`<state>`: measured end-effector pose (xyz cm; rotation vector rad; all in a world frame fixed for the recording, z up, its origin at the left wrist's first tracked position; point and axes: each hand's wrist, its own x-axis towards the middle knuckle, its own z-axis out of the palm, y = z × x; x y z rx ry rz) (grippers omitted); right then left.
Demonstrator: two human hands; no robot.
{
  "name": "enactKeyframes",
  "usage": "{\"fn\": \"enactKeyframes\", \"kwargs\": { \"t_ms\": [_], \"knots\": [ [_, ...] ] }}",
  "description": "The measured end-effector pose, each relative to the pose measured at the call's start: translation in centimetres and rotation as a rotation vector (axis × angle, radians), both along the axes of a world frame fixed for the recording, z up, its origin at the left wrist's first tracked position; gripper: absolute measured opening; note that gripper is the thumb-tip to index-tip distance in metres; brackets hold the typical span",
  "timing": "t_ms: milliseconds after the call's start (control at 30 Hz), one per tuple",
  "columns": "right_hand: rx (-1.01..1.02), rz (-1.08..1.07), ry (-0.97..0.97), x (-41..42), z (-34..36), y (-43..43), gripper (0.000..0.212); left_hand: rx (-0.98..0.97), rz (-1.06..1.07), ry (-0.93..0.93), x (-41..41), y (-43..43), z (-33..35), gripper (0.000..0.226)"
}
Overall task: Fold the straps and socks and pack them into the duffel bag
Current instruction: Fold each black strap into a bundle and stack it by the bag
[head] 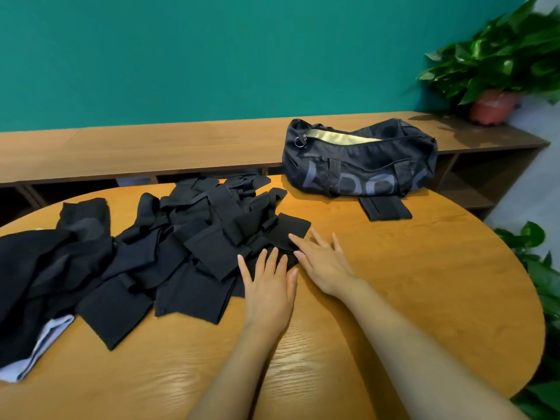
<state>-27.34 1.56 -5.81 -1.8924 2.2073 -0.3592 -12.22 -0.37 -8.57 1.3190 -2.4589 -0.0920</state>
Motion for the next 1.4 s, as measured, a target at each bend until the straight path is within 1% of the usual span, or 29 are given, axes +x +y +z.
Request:
{"fn": "enactKeyframes", "kwargs": {
  "t_ms": [100, 233, 300, 367, 400, 467, 533, 567, 633, 700, 733, 800, 833, 933, 1067, 1200, 1400],
  "knots": [
    [0.035, -0.095, 0.03, -0.7, -0.5, 1.0, 0.047, -0.017, 0.006, -0.004, 0.0, 0.1, -0.2, 0.06],
    [-0.027, -0.224, 0.154, -1.0, -0.6, 3.2, 0.047, -0.042, -0.001, -0.007, 0.1, 0.3, 0.0, 0.057],
    [-0.113, -0.214, 0.207, -0.5, -0.7, 4.6, 0.051, -0.06, -0.004, 0.004, 0.2, 0.5, 0.0, 0.056],
    [-0.193, -0.164, 0.203, 0.2, -0.8, 5.4, 0.057, -0.065, -0.003, 0.011, 0.4, 0.6, 0.1, 0.055],
    [-0.202, -0.139, 0.179, 0.4, -0.8, 5.6, 0.056, -0.074, 0.003, 0.021, 0.4, 0.7, 0.2, 0.052],
    [-0.147, -0.099, 0.104, 0.4, -0.9, 5.4, 0.05, -0.109, 0.014, 0.077, 0.4, 0.8, 0.4, 0.038],
    [-0.082, -0.057, 0.061, 0.1, -0.8, 4.3, 0.05, -0.171, 0.005, 0.107, 0.4, 0.3, 0.9, 0.024],
    [-0.063, -0.039, 0.054, 0.0, -0.6, 3.6, 0.051, -0.203, -0.001, 0.08, 0.3, -0.2, 1.2, 0.023],
    [-0.047, -0.005, 0.049, -0.2, 0.1, 1.6, 0.052, -0.212, -0.004, -0.037, 0.2, -1.8, 2.3, 0.036],
    [-0.035, 0.028, 0.05, -0.4, 0.6, -0.3, 0.053, -0.149, 0.008, -0.178, -0.3, -4.0, 3.2, 0.05],
    [-0.013, 0.044, 0.047, -0.6, 0.7, -1.1, 0.053, -0.121, 0.008, -0.24, -0.6, -5.1, 3.4, 0.054],
    [0.059, 0.061, 0.043, -0.8, 0.2, -1.8, 0.053, -0.075, 0.002, -0.352, -0.9, -6.7, 3.2, 0.056],
    [0.085, 0.049, 0.047, -0.9, -0.3, -1.8, 0.053, -0.048, 0.004, -0.379, -1.0, -7.2, 3.0, 0.055],
    [0.054, -0.061, 0.061, -0.8, -1.7, -0.7, 0.053, 0.005, 0.031, -0.379, -0.9, -7.4, 2.4, 0.055],
    [0.006, -0.2, 0.096, -0.8, -2.4, 1.4, 0.055, 0.023, 0.041, -0.363, -1.1, -7.2, 2.3, 0.054],
    [0.011, -0.332, 0.104, -2.3, -2.3, 4.4, 0.055, 0.02, 0.047, -0.35, -1.1, -7.2, 2.2, 0.054],
    [0.051, -0.409, 0.13, -2.6, -1.8, 6.4, 0.059, -0.008, 0.05, -0.352, -1.2, -7.3, 1.9, 0.055]
  ]
}}
